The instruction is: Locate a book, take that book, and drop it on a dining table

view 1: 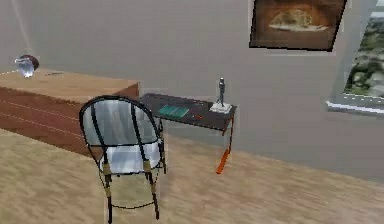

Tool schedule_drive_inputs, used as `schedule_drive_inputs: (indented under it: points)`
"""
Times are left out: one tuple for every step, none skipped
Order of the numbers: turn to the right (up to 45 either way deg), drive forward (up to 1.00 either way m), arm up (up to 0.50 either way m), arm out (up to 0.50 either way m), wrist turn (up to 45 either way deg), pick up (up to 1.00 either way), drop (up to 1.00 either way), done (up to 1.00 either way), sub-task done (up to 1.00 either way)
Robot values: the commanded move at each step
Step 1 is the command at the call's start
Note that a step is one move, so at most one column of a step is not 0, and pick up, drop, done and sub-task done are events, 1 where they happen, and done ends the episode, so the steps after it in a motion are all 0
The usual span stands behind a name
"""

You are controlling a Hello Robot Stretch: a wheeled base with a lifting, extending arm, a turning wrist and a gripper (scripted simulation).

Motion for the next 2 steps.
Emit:
schedule_drive_inputs:
  points:
    - [30.0, 0.00, 0.00, 0.00, 0.0, 0.00, 0.00, 0.00, 0.00]
    - [0.0, 0.90, 0.00, 0.00, 0.0, 0.00, 0.00, 0.00, 0.00]
